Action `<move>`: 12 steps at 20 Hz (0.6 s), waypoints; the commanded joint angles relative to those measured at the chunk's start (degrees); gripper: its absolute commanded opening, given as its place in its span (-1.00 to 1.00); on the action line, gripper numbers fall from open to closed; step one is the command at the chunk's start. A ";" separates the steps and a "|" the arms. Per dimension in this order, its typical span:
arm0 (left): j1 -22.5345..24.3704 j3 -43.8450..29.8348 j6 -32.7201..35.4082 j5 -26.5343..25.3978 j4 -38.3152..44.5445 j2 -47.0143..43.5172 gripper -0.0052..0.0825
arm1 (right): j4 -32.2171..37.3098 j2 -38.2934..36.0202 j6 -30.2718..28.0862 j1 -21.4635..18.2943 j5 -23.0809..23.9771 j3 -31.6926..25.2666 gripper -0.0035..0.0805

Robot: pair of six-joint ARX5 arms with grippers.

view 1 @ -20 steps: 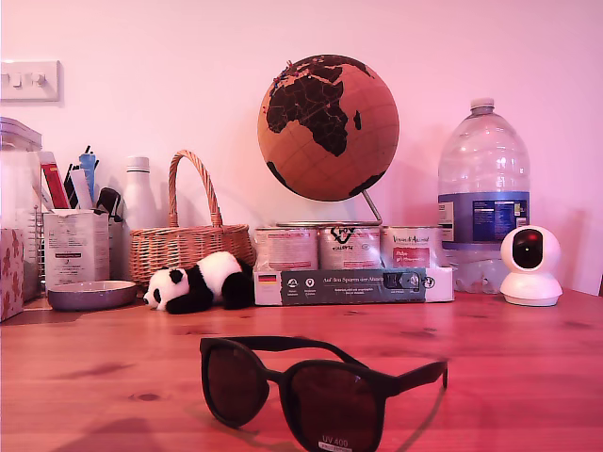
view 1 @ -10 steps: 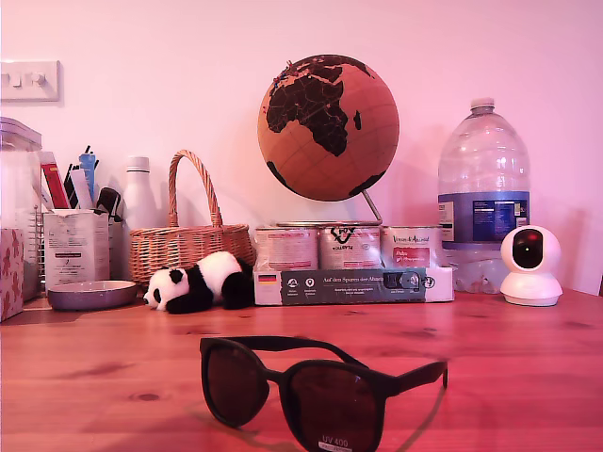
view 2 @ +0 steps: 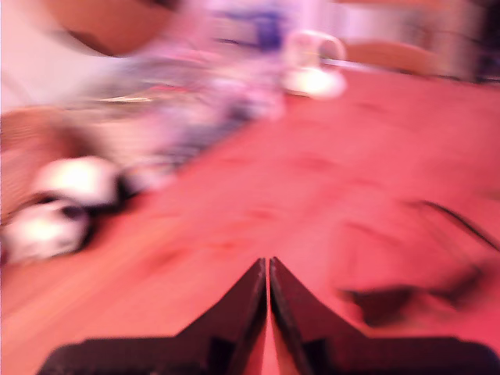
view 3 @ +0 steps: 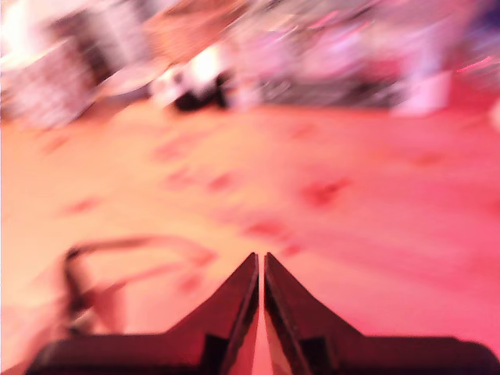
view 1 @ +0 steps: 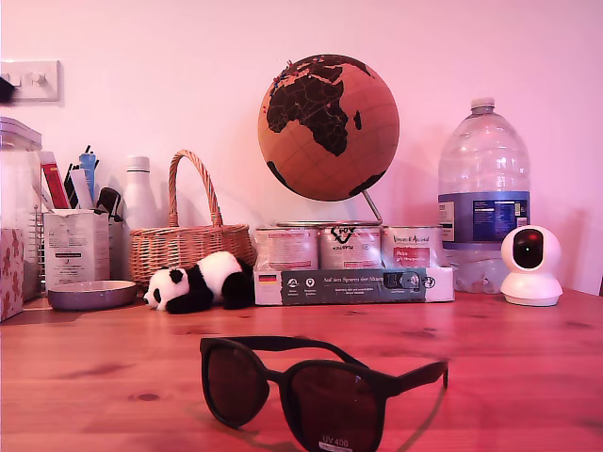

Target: Pick up the sunglasses and close them, then place them back on the table

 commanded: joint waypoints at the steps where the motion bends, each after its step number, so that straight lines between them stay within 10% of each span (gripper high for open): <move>1: -2.64 2.51 7.58 1.66 0.55 1.75 -0.88 | 0.48 1.86 -0.07 0.83 -1.31 -0.85 -0.95; 8: -16.70 8.26 23.98 -2.97 -5.44 14.69 -0.76 | 2.80 7.91 -0.13 5.16 -4.04 -0.81 -0.91; 12: -25.46 13.68 30.05 -9.42 -7.78 23.98 -0.25 | 4.15 9.49 -0.13 6.45 -4.02 -0.81 -0.86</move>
